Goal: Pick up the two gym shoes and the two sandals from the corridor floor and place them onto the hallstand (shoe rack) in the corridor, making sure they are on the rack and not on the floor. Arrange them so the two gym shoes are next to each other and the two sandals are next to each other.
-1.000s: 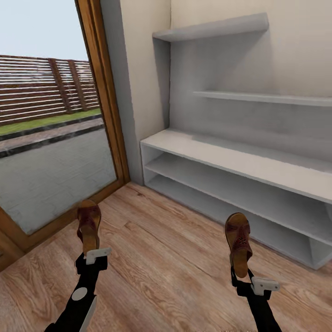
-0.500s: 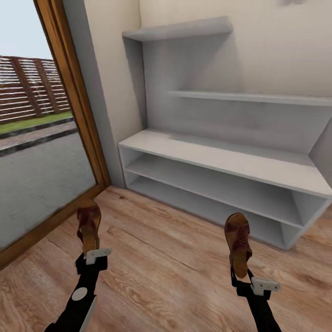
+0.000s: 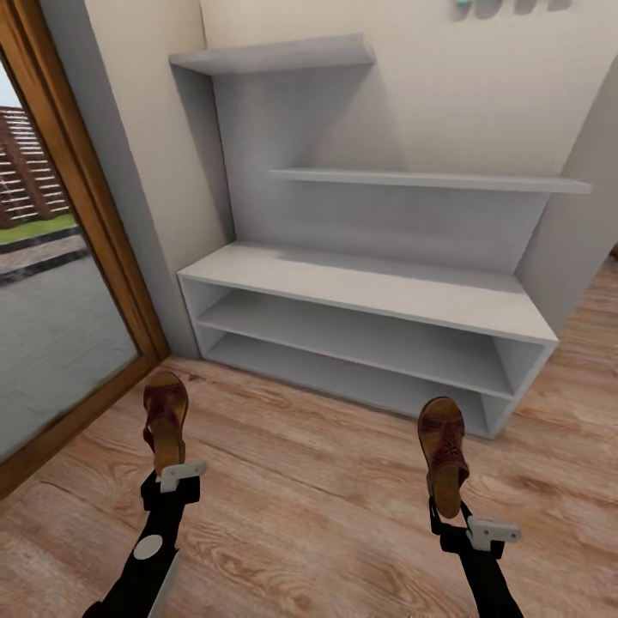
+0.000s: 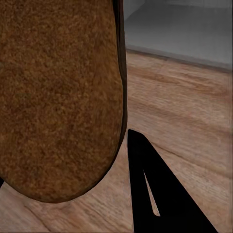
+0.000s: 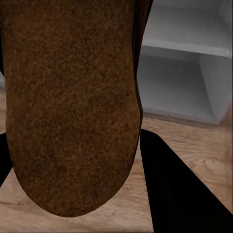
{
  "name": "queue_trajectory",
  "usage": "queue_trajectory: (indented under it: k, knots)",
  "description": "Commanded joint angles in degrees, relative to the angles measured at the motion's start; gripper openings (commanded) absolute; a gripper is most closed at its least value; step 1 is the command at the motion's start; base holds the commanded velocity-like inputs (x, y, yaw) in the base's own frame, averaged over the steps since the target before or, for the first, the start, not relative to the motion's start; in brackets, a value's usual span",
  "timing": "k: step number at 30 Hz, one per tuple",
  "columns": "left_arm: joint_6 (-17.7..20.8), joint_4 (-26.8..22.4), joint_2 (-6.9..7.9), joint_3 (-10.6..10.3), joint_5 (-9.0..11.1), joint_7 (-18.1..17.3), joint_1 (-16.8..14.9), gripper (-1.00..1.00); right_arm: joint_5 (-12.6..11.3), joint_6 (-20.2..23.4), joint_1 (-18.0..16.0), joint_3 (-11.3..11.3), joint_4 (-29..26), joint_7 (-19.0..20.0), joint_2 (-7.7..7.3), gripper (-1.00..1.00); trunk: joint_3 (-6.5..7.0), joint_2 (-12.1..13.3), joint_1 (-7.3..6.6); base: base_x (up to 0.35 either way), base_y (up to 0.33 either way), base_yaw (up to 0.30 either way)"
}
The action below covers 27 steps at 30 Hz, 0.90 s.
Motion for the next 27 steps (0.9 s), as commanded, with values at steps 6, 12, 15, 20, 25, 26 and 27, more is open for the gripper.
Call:
queue_trajectory:
  k: [6, 12, 15, 20, 25, 26, 27]
  knots:
    - [-0.07, 0.01, -0.04, 0.09, -0.60, 0.02, -0.01, -1.00, 0.26, -0.13, -0.05, -0.22, 0.00, 0.33, 0.05, -1.00, -0.04, -0.02, -0.01, 0.069, 0.278, -0.287]
    - [-0.12, 0.03, -0.04, 0.09, -0.62, 0.02, -0.02, -1.00, 0.26, -0.13, -0.05, -0.22, 0.04, 0.33, 0.05, -1.00, -0.04, -0.02, -0.01, 0.075, 0.172, -0.287]
    - [-0.12, 0.02, -0.04, 0.09, -0.63, 0.02, -0.01, -1.00, 0.26, -0.13, -0.05, -0.22, 0.08, 0.33, 0.05, -1.00, -0.04, -0.02, -0.01, 0.010, 0.023, -0.287]
    - [-0.12, 0.03, -0.04, 0.09, -0.61, 0.02, -0.01, -1.00, 0.26, -0.13, -0.05, -0.22, 0.09, 0.33, 0.05, -1.00, -0.04, -0.02, -0.01, 0.002, 0.005, -0.287]
    - [-0.11, 0.04, -0.04, 0.09, -0.63, 0.02, -0.01, -1.00, 0.26, -0.13, -0.05, -0.22, 0.09, 0.33, 0.05, -1.00, -0.04, -0.02, -0.01, 0.000, 0.001, -0.287]
    - [-0.11, 0.05, -0.04, 0.09, -0.63, 0.02, -0.01, -1.00, 0.26, -0.13, -0.05, -0.22, 0.09, 0.33, 0.05, -1.00, -0.04, -0.02, -0.01, 0.000, 0.000, -0.287]
    - [-0.11, 0.05, -0.04, 0.09, -0.63, 0.02, -0.01, -1.00, 0.26, -0.13, -0.05, -0.22, 0.09, 0.33, 0.05, -1.00, -0.04, -0.02, -0.01, 0.000, 0.005, -0.287]
